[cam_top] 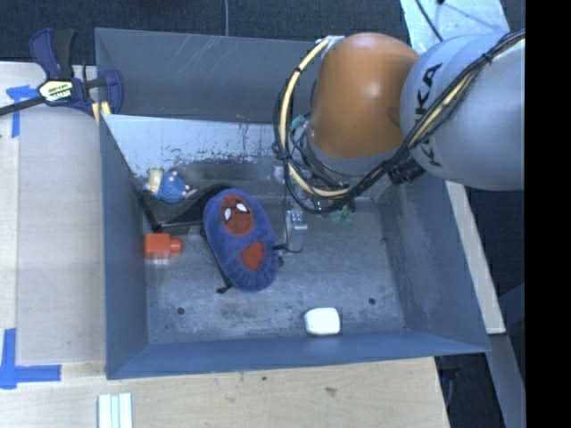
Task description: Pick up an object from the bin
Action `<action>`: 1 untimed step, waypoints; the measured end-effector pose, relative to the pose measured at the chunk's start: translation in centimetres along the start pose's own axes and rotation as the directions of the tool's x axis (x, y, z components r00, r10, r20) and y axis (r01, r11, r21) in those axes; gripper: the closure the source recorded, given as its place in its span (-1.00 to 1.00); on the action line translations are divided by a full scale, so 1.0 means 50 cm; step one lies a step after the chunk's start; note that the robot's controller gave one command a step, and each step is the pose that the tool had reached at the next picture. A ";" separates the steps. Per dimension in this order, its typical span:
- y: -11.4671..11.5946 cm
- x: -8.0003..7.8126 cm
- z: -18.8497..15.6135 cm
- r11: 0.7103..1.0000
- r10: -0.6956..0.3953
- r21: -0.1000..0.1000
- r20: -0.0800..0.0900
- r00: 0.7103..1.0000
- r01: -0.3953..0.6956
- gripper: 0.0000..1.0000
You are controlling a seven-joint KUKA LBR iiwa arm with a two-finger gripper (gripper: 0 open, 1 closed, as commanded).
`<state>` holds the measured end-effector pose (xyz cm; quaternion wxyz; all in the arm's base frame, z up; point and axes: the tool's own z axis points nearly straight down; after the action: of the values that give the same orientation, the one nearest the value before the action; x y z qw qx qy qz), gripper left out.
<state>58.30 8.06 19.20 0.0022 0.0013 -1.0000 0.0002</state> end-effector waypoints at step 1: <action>0.099 -0.026 0.114 0.999 0.038 -0.002 0.004 0.999 -0.038 -1.00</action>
Offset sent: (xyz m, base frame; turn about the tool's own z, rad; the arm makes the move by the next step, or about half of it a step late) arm 0.0128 0.0467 -0.0542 0.0431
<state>59.58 13.02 13.49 0.0004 -0.0179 -0.9998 -0.0008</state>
